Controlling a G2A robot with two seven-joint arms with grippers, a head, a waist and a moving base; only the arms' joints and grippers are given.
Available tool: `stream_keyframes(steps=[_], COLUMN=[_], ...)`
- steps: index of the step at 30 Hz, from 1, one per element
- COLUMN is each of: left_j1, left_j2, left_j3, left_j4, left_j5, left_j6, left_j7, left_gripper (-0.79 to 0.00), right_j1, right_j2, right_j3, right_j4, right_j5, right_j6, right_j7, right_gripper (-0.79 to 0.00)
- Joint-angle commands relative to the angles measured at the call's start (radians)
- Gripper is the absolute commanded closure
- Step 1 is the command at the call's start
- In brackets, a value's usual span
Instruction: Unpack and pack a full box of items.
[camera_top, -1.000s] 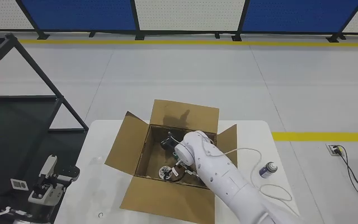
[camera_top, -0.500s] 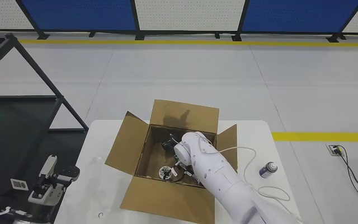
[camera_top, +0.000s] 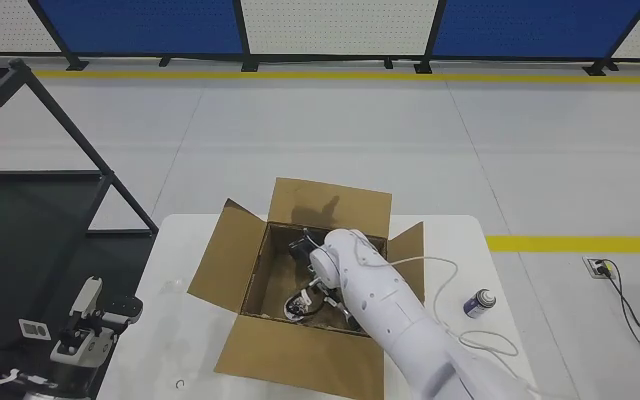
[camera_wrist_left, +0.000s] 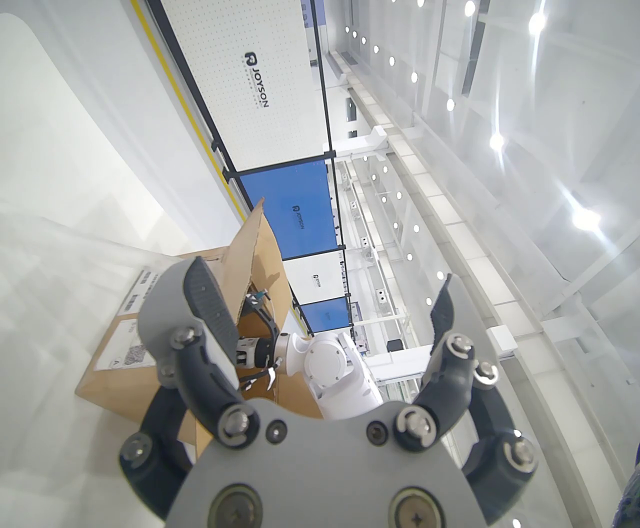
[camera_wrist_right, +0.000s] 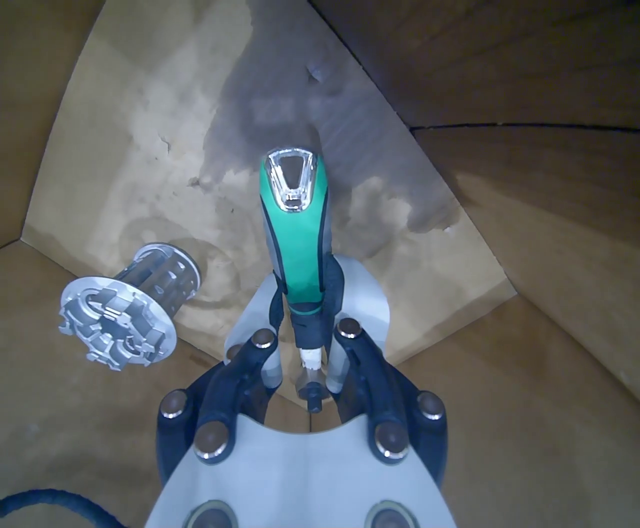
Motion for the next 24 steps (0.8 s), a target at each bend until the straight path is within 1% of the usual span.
stream_keyframes(steps=[1, 5, 8, 10, 12, 13, 15, 16, 24], left_j1=[0.000, 0.000, 0.000, 0.000, 0.000, 0.000, 0.000, 0.000, 0.000], left_j2=[0.000, 0.000, 0.000, 0.000, 0.000, 0.000, 0.000, 0.000, 0.000], left_j3=[0.000, 0.000, 0.000, 0.000, 0.000, 0.000, 0.000, 0.000, 0.000], left_j4=[0.000, 0.000, 0.000, 0.000, 0.000, 0.000, 0.000, 0.000, 0.000], left_j5=[0.000, 0.000, 0.000, 0.000, 0.000, 0.000, 0.000, 0.000, 0.000], left_j6=[0.000, 0.000, 0.000, 0.000, 0.000, 0.000, 0.000, 0.000, 0.000], left_j7=[0.000, 0.000, 0.000, 0.000, 0.000, 0.000, 0.000, 0.000, 0.000], left_gripper=[-0.785, -0.785, -0.785, -0.785, -0.785, -0.785, -0.785, -0.785, -0.785], right_j1=[0.004, 0.015, 0.024, 0.031, 0.038, 0.042, 0.054, 0.063, 0.063], right_j2=[-0.005, -0.015, -0.022, -0.026, -0.030, -0.031, -0.035, -0.038, -0.038], right_j3=[0.002, 0.007, 0.010, 0.012, 0.015, 0.017, 0.021, 0.020, 0.020], right_j4=[0.007, 0.020, 0.025, 0.029, 0.031, 0.031, 0.030, 0.029, 0.029], right_j5=[0.004, 0.014, 0.019, 0.023, 0.027, 0.029, 0.036, 0.033, 0.033], right_j6=[0.005, 0.016, 0.030, 0.045, 0.058, 0.064, 0.075, 0.109, 0.109], right_j7=[0.004, 0.014, 0.025, 0.032, 0.040, 0.047, 0.081, 0.104, 0.104], right_gripper=[-0.283, -0.462, -0.480, -0.536, -0.643, -0.785, -0.785, -0.785, -0.785])
